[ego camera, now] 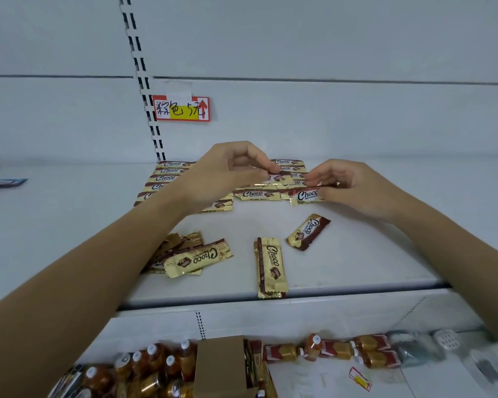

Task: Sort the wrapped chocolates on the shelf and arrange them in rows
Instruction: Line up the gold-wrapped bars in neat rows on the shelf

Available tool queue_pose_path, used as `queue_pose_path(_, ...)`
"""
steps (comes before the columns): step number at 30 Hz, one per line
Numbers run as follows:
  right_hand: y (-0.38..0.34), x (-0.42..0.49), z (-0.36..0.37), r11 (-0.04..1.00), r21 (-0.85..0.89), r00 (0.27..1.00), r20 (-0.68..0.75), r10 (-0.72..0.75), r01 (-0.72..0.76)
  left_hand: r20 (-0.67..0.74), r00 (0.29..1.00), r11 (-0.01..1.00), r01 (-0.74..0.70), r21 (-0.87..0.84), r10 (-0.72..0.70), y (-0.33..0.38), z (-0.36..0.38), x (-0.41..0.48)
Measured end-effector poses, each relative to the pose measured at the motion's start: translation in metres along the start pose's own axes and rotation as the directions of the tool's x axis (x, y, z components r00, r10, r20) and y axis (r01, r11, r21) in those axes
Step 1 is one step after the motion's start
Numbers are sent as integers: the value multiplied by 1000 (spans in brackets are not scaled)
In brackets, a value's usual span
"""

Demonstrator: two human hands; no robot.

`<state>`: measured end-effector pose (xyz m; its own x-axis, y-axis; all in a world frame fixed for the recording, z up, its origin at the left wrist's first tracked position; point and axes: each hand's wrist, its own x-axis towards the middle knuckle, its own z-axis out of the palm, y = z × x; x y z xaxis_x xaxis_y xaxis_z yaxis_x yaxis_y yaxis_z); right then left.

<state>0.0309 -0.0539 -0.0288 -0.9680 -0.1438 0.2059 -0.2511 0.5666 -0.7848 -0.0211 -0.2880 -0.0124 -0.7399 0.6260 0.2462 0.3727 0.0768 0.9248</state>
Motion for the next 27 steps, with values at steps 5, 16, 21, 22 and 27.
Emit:
queue_pose_path(5, 1, 0, 0, 999, -48, 1000, -16, -13, 12, 14, 1000, 996, -15, 90, 13, -3, -1, 1)
queue_pose_path(16, -1, -3, 3, 954, -292, 998, 31, -58, 64, 132, 981, 678, -196, 708, 146, -13, 4, 3)
queue_pose_path(21, -5, -3, 6, 950, -299, 995, 51, -83, 94, 243, 961, 612, -272, 743, 132, -13, 5, 2)
queue_pose_path(22, -5, -3, 6, 949, -299, 995, 52, -87, 99, 247, 959, 609, -280, 742, 139, -13, 5, 3)
queue_pose_path(27, -5, -3, 7, 945, -305, 993, 47, -106, 115, 226, 964, 609, -265, 747, 142, -17, 3, 5)
